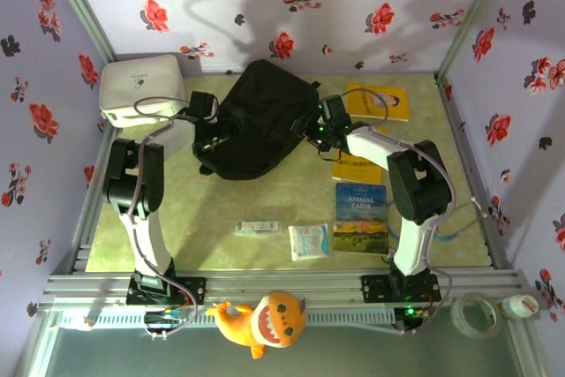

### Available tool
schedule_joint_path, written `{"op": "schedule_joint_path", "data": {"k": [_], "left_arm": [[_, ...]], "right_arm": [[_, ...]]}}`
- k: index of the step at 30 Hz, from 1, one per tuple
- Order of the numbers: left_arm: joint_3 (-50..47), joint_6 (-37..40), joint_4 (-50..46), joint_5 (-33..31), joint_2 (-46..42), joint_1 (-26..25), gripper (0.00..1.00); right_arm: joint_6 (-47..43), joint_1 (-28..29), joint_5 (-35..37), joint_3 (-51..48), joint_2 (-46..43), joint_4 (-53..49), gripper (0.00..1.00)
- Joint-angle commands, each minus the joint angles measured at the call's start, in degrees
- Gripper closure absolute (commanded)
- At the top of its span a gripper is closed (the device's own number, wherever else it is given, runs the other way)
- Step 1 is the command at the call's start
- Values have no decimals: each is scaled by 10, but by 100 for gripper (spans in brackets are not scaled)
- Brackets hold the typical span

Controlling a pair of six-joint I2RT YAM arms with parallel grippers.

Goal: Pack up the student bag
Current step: Move the student bag to the top-center of the table, then unzip the student bag at the top-center of the table.

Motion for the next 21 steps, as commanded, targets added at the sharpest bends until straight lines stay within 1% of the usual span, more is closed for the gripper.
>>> {"op": "schedule_joint_path", "data": {"k": [1, 7, 11, 14, 15, 17, 19, 21], "left_arm": [[34, 69, -73, 20, -46, -15, 0], [5, 117, -111, 23, -114, -51, 0], [-7, 165, -151, 24, -139, -90, 1], [6, 192, -194, 24, -131, -119, 15], [11, 196, -208, 24, -126, -129, 20], [19, 207, -228, 24, -115, -142, 31], [25, 214, -241, 24, -105, -151, 42], [28, 221, -247, 24, -96, -158, 48]], "right_arm": [[31, 16, -39, -8, -10, 16, 38], [33, 48, -83, -19, -11, 2, 37], [31, 59, -77, -33, -12, -2, 44], [30, 61, -72, -44, -10, 0, 54], [27, 61, -73, -46, -8, 4, 59], [24, 61, -73, -48, -4, 2, 64], [23, 61, -69, -52, -2, 3, 67], [24, 61, -66, -55, 0, 5, 69]]}}
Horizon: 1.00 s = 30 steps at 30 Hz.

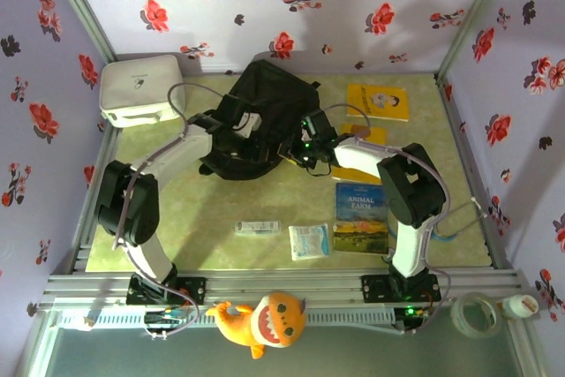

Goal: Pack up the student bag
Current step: Unzip the student bag at the top-center of the table.

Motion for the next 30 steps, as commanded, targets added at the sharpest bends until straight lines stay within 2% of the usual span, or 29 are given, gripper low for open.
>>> {"op": "schedule_joint_path", "data": {"k": [1, 4, 10, 13, 24, 30], "left_arm": [[19, 34, -49, 5, 19, -8, 51], [31, 48, -56, 10, 32, -19, 57], [51, 61, -54, 13, 60, -24, 63], [66, 69, -63, 13, 78, -25, 71], [90, 90, -87, 3, 115, -28, 71], [95, 97, -100, -11, 125, -29, 74]], "right_arm": [[-5, 0, 4, -14, 2, -1, 69], [-5, 0, 2, -15, 6, 2, 70], [-4, 0, 1, -14, 11, 8, 72], [-1, 0, -1, -16, 13, 10, 72], [4, -1, -2, -18, 14, 18, 72], [7, 0, -3, -21, 16, 21, 72]]}}
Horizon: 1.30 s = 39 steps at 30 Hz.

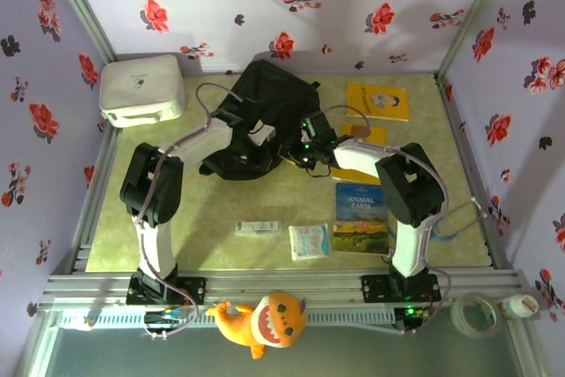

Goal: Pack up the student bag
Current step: Unzip the student bag at the top-center of the table.

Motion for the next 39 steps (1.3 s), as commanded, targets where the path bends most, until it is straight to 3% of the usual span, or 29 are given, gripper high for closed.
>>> {"op": "schedule_joint_path", "data": {"k": [1, 12, 24, 28, 35, 39], "left_arm": [[15, 18, -28, -14, 12, -5, 74], [36, 31, -42, -48, 21, -5, 76], [59, 36, -64, -48, 32, -7, 100], [68, 36, -68, -43, 20, -6, 100], [54, 9, -45, -42, -25, -6, 100], [47, -1, -34, -39, -39, -6, 100]], "right_arm": [[7, 0, -3, -12, 10, 0, 72], [11, 0, -3, -15, 13, 4, 72], [12, -1, 5, -17, 8, 8, 72], [11, -3, 12, -15, 3, 16, 72], [31, -19, -10, -29, -27, 119, 60], [35, -21, -6, -6, -10, 95, 54]]}}
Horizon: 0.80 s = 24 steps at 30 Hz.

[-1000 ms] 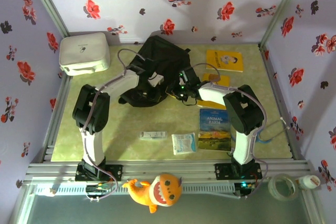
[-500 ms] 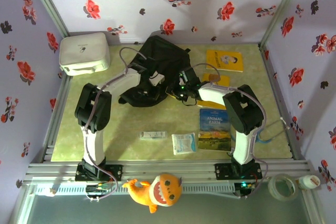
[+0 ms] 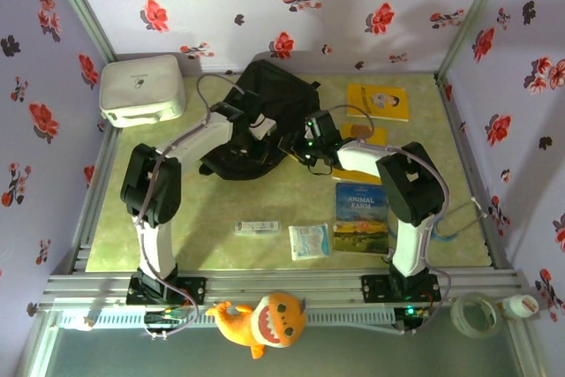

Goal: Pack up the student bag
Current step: Unzip the student bag at the top-center of the table.

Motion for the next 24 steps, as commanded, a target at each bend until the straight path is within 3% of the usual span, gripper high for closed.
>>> {"op": "schedule_joint_path", "data": {"k": [1, 8, 15, 24], "left_arm": [[-5, -16, 7, 2, -32, -2, 100], [-10, -23, 8, 7, -32, -3, 100], [-8, -45, -18, -3, -26, -2, 100], [-23, -79, -105, -47, -59, -2, 100]], "right_arm": [[11, -4, -3, 21, -3, 2, 53], [24, -4, 1, 38, 28, -6, 57], [10, -4, 19, 74, 51, -48, 87], [-1, -10, 75, 88, 51, -95, 88]]}}
